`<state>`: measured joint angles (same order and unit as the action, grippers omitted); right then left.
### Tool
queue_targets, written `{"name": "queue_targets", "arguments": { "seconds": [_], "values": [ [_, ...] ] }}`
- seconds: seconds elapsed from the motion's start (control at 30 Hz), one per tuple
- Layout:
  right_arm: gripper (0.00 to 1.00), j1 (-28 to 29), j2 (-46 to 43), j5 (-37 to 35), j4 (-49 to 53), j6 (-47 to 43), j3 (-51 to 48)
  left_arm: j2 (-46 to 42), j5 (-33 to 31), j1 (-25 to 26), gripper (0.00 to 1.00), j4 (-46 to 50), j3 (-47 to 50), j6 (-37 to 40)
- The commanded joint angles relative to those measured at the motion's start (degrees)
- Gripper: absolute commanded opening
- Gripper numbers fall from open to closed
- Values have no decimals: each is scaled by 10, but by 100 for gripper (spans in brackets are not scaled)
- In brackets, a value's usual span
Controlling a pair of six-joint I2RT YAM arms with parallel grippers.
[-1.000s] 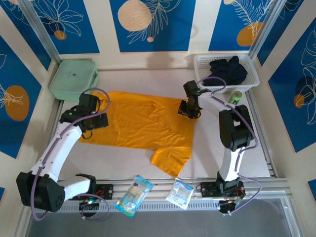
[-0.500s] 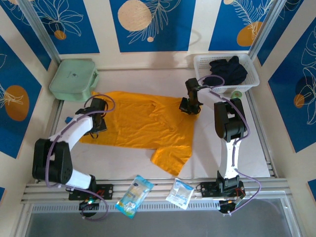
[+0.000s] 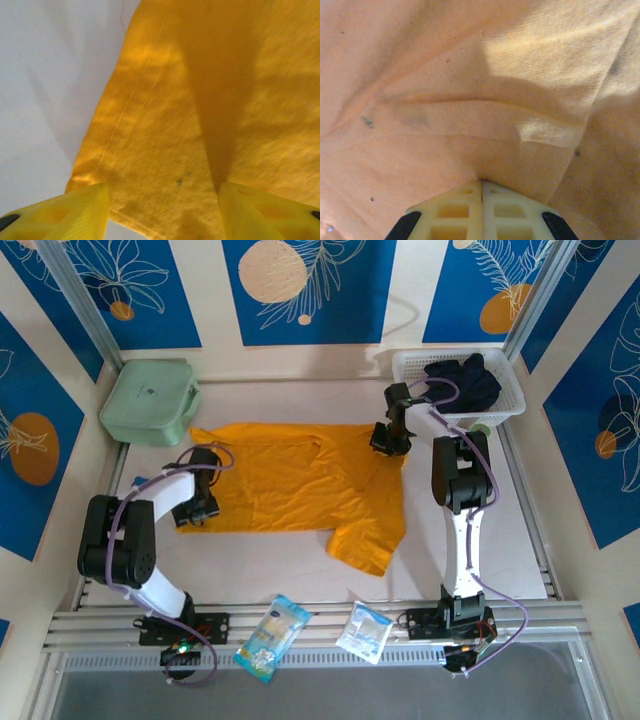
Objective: Fold and stack the t-shirts
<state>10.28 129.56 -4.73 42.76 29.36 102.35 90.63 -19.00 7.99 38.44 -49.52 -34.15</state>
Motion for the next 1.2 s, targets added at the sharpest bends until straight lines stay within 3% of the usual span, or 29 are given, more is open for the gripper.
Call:
{"name": "queue_targets", "arguments": {
  "seconds": [0.0,0.2,0.33,0.4,0.5,0.57,0.77,1.17],
  "values": [
    [5,-7,36,-5,45,-23,38,-45,34,-5,59,19,32,-34],
    [7,-4,42,16,55,-31,67,-134,33,-5,57,56,43,-42],
    [18,3,13,23,58,-42,63,-181,-18,-9,63,133,-19,-21],
    [24,8,-13,24,56,-49,49,-193,-32,-26,64,164,-40,-12],
    [27,18,-64,20,46,-58,6,-205,9,-77,63,162,-34,6],
    [28,26,-101,19,33,-61,-32,-205,49,-107,60,144,-18,13],
    [28,54,-206,14,-1,-65,-144,-166,150,-155,26,68,16,2],
    [28,108,-283,15,-24,-54,-239,-114,131,-158,28,66,27,-17]
  ]
}}
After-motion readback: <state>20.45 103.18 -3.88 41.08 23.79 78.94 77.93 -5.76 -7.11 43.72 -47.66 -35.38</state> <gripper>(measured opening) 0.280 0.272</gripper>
